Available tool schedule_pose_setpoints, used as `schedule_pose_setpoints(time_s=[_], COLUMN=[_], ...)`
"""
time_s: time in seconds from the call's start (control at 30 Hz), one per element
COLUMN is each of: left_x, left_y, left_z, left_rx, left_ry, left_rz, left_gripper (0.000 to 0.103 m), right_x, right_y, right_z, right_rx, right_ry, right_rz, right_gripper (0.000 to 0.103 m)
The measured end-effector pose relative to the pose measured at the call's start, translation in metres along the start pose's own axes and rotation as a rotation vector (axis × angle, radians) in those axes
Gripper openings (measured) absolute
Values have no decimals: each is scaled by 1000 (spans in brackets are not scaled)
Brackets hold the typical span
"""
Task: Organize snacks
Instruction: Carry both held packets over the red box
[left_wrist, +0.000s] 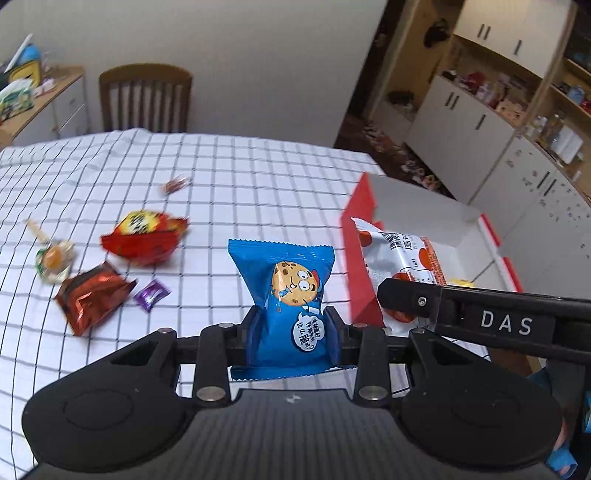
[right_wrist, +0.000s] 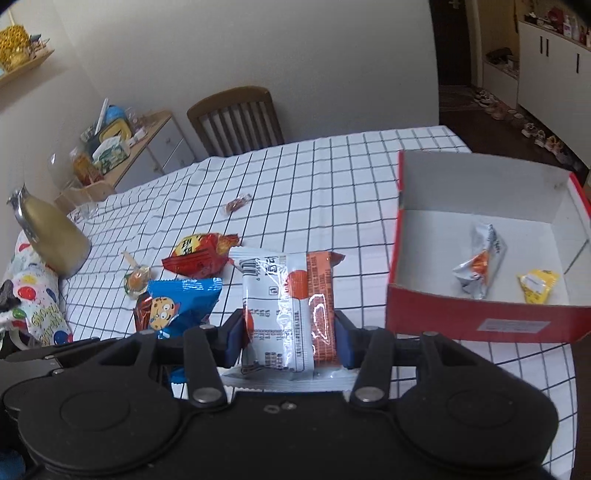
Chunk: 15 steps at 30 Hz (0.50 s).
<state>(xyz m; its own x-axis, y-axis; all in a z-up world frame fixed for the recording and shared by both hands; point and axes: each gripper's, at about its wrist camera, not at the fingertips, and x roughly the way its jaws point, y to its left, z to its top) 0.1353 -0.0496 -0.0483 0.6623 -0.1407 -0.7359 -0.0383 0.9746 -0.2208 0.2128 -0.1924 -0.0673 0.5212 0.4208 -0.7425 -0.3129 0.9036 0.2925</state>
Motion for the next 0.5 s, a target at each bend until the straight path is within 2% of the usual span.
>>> schedule_pose_setpoints(time_s=[0.5], left_x=[17], left_y=[-65], left_z=[33], left_rx=[126], left_ry=[-14], left_rz=[-62], left_gripper=[35], right_x=[-40], right_y=[-61], right_z=[17], right_rx=[51], right_ry=[-125], right_rz=[-98], right_gripper=[47])
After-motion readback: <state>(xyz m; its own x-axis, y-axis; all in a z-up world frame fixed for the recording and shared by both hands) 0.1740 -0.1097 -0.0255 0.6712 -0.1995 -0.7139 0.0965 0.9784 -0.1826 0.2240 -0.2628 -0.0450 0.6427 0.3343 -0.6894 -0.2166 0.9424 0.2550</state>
